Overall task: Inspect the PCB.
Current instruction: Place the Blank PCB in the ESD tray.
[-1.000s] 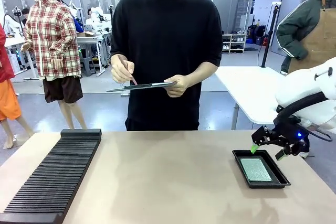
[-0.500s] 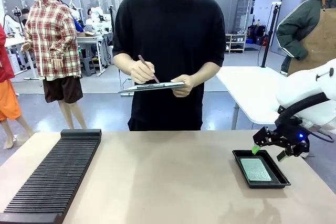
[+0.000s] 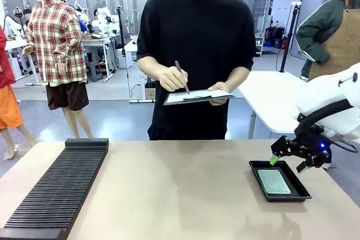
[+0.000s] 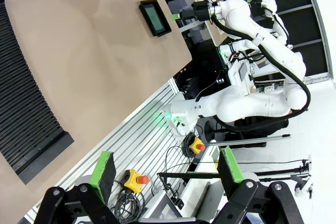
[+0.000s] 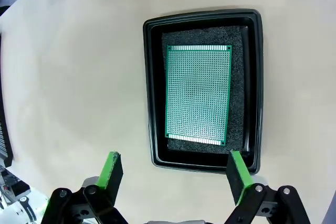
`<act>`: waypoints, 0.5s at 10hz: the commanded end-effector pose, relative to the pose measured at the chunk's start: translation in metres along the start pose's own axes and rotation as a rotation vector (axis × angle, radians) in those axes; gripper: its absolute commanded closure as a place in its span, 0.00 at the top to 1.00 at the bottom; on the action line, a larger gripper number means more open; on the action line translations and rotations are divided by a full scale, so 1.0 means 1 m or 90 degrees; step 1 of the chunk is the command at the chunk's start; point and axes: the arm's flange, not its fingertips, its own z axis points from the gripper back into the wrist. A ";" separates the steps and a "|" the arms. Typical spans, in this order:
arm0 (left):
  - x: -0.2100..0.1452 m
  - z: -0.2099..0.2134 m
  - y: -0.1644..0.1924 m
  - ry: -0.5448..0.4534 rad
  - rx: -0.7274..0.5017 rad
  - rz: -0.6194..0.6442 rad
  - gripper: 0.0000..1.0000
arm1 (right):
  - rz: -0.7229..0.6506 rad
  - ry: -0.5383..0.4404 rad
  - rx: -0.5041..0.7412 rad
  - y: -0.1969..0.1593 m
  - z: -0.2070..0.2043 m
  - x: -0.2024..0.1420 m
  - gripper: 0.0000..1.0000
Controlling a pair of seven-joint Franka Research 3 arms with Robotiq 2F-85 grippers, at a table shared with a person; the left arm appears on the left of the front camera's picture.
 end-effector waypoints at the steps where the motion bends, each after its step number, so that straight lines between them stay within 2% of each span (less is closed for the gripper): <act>1: 0.003 0.002 -0.002 0.005 0.004 0.001 1.00 | 0.013 0.002 -0.002 -0.001 -0.002 0.002 1.00; 3: 0.003 0.002 -0.002 0.005 0.004 0.001 1.00 | 0.000 0.000 0.000 0.000 0.000 0.000 1.00; 5: 0.003 0.002 -0.002 0.005 0.004 0.001 1.00 | -0.033 0.054 0.150 0.003 0.090 -0.006 1.00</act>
